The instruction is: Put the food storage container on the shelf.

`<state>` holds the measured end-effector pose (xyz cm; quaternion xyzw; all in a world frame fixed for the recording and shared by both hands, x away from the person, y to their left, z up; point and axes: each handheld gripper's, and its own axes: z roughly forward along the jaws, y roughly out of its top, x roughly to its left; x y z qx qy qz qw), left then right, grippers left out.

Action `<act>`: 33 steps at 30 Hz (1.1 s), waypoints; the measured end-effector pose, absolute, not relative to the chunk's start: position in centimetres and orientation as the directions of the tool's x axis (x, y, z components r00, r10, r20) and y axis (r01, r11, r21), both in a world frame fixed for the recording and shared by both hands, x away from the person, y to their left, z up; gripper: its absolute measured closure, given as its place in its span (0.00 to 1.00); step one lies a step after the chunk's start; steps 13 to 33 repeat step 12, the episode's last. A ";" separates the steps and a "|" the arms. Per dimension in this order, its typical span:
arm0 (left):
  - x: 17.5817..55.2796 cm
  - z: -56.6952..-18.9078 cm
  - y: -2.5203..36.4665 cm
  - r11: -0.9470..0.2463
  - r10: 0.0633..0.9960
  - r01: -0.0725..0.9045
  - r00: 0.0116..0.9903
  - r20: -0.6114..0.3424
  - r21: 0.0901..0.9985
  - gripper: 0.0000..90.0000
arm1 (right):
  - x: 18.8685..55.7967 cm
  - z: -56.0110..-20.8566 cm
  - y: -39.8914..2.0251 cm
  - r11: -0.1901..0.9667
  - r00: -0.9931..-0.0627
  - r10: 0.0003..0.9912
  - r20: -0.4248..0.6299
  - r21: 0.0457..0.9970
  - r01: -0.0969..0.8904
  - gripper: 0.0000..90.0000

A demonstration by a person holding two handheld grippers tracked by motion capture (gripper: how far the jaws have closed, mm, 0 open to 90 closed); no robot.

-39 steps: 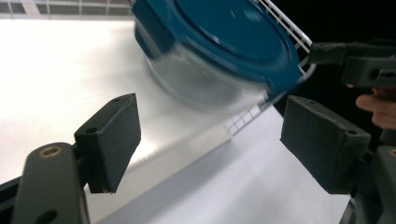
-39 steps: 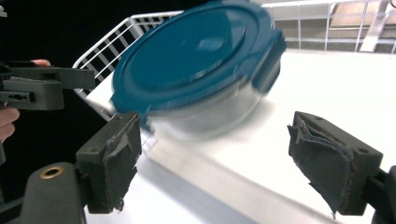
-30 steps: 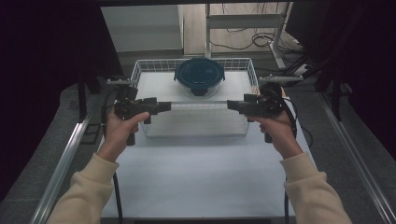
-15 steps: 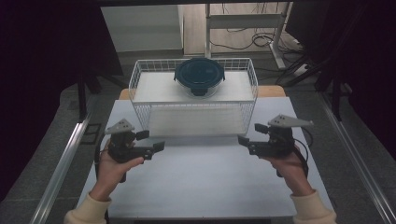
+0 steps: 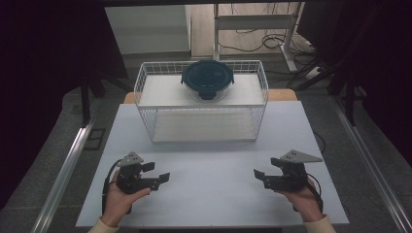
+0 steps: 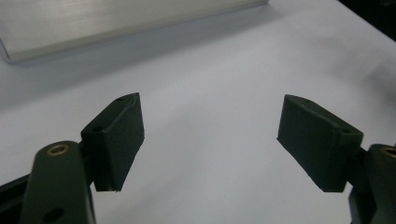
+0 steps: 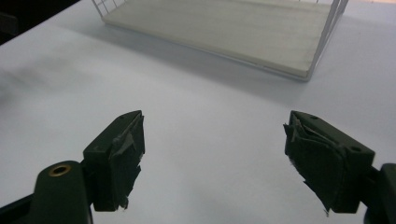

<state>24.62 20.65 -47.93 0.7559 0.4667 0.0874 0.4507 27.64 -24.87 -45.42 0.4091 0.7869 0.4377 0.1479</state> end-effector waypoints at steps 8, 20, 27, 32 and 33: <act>24.4 -48.4 20.5 -0.164 0.791 0.644 0.538 -0.290 0.747 0.25 | 27.6 -45.8 -25.2 0.263 -0.605 0.785 0.131 0.814 0.517 0.22; 24.3 -48.7 20.5 -0.166 0.797 0.664 0.526 -0.298 0.729 0.24 | 27.8 -46.6 -25.1 0.276 -0.603 0.786 0.132 0.799 0.535 0.22; 24.3 -48.7 20.5 -0.166 0.797 0.664 0.526 -0.298 0.729 0.24 | 27.8 -46.6 -25.1 0.276 -0.603 0.786 0.132 0.799 0.535 0.22; 24.3 -48.7 20.5 -0.166 0.797 0.664 0.526 -0.298 0.729 0.24 | 27.8 -46.6 -25.1 0.276 -0.603 0.786 0.132 0.799 0.535 0.22; 24.3 -48.7 20.5 -0.166 0.797 0.664 0.526 -0.298 0.729 0.24 | 27.8 -46.6 -25.1 0.276 -0.603 0.786 0.132 0.799 0.535 0.22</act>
